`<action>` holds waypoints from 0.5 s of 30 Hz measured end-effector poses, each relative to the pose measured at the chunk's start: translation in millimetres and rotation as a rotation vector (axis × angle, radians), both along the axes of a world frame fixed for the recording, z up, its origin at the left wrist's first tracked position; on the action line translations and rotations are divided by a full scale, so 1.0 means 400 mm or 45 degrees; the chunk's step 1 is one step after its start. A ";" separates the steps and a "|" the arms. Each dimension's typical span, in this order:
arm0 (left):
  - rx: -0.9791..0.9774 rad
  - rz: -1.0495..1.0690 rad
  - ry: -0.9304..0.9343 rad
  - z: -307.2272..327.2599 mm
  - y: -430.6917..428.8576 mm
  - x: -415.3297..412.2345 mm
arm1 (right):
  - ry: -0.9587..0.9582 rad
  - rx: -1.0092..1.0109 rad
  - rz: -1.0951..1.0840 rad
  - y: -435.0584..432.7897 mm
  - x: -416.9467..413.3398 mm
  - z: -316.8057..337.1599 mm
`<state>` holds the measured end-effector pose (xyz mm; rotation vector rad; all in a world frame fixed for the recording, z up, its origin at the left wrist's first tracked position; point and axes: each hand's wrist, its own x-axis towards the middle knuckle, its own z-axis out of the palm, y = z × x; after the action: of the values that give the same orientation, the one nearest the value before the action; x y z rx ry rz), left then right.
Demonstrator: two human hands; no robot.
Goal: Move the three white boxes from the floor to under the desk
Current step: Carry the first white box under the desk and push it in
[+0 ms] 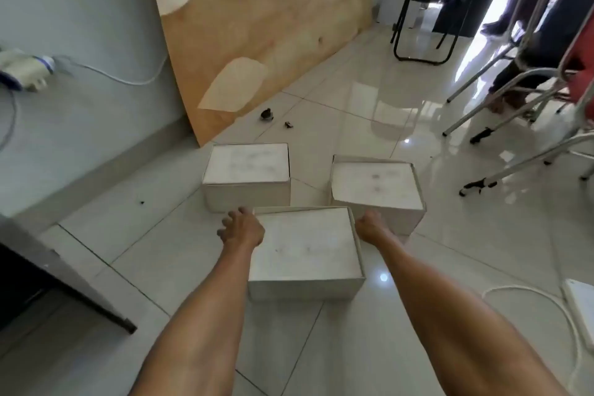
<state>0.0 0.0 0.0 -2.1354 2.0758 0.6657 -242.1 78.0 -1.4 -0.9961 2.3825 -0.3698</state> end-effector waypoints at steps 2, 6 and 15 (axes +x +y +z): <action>0.115 0.049 0.023 -0.052 0.018 0.004 | 0.008 0.049 -0.012 0.014 0.003 -0.043; 0.199 0.118 0.183 -0.174 0.031 0.008 | -0.016 0.098 0.053 0.023 0.000 -0.152; 0.044 0.136 0.168 -0.195 0.034 0.023 | -0.114 -0.048 -0.036 0.037 -0.009 -0.191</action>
<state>9.3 13.6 -77.8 -2.2534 2.0065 0.8716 -245.8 92.8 -77.8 -0.9433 2.3187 -0.4624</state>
